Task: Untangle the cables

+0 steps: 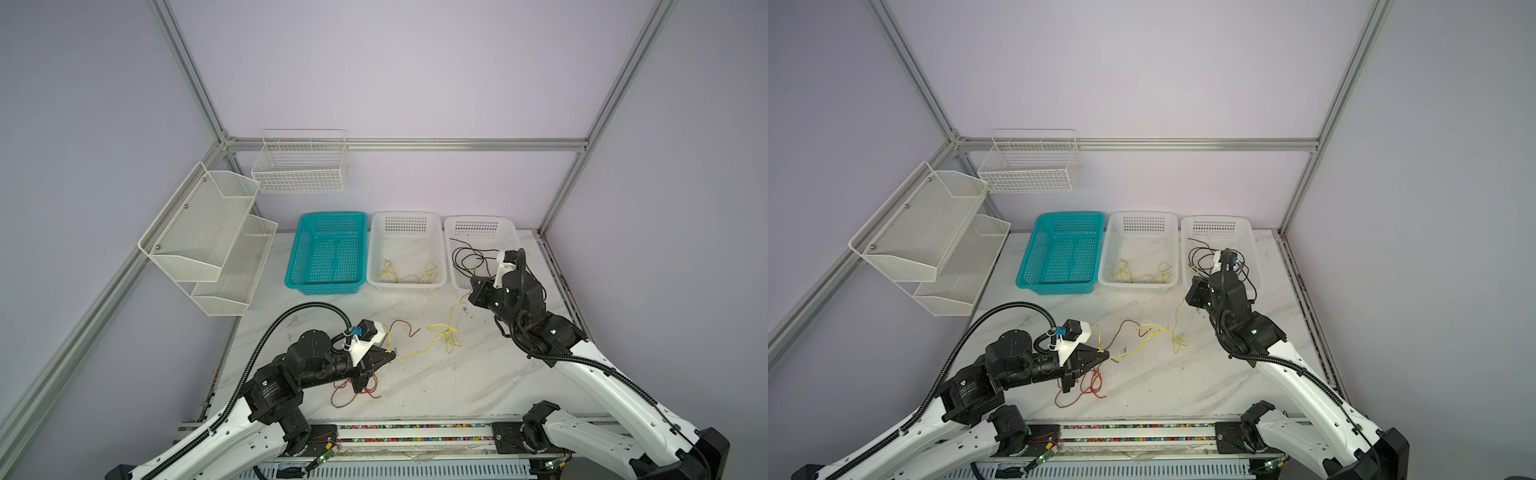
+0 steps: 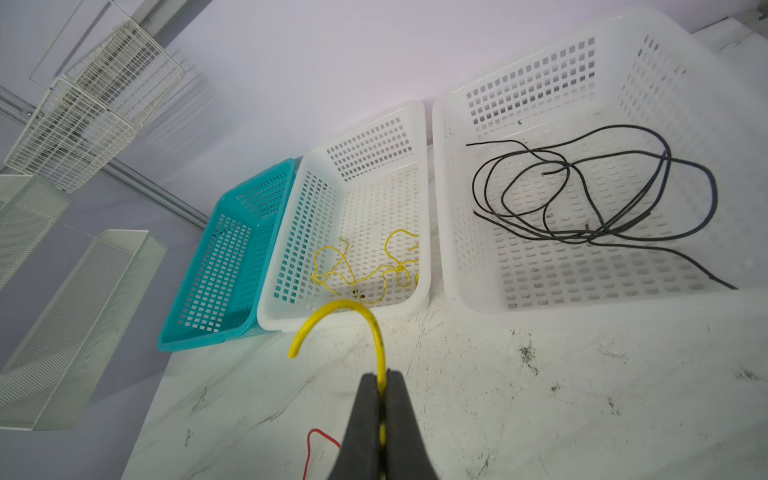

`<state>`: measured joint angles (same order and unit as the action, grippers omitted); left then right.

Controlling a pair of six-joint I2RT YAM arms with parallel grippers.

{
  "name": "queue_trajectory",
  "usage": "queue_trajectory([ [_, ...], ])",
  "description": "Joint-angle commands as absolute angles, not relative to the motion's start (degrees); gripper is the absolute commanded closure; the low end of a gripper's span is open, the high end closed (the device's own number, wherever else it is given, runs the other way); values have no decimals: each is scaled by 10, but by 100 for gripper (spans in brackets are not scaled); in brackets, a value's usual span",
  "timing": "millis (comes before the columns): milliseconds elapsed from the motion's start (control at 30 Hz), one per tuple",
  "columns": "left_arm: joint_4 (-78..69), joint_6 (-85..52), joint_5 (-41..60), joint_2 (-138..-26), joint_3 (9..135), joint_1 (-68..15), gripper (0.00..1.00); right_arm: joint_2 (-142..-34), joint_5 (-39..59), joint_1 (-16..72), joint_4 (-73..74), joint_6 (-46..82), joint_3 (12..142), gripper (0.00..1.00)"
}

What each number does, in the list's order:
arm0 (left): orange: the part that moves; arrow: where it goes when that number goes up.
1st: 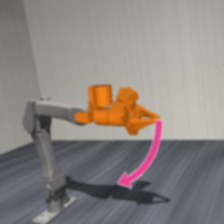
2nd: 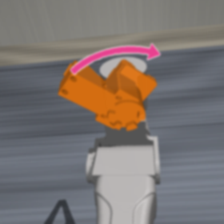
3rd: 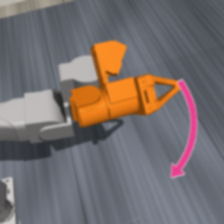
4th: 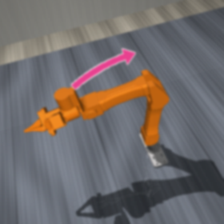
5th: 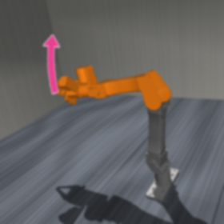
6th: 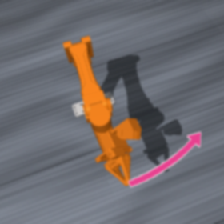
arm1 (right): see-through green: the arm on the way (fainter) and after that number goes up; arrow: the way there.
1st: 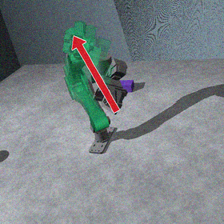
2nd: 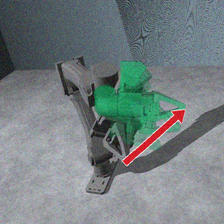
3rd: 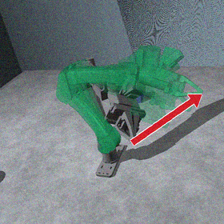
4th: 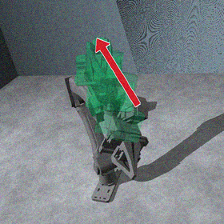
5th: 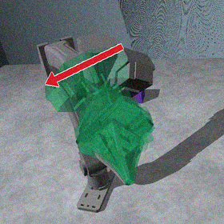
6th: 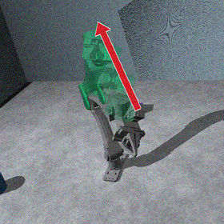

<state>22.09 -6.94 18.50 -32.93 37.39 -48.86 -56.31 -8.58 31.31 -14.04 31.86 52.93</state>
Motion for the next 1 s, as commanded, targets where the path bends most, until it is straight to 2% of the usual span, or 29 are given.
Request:
queue_trajectory([
  [0,240,-75,120,-313,379,-487,100,-573,-55,301,-116,305,563,100],
  [233,252,-83,-79,-294,369,-487,100,-666,-36,281,-118,282,670,100],
  [367,259,-81,-150,-282,364,-485,100,-743,-23,274,-115,280,753,100],
  [567,266,-73,-201,-272,354,-485,100,-878,8,264,-106,287,874,100],
  [967,263,-62,-210,-273,344,-484,100,-1112,39,255,-97,301,1092,100],
])
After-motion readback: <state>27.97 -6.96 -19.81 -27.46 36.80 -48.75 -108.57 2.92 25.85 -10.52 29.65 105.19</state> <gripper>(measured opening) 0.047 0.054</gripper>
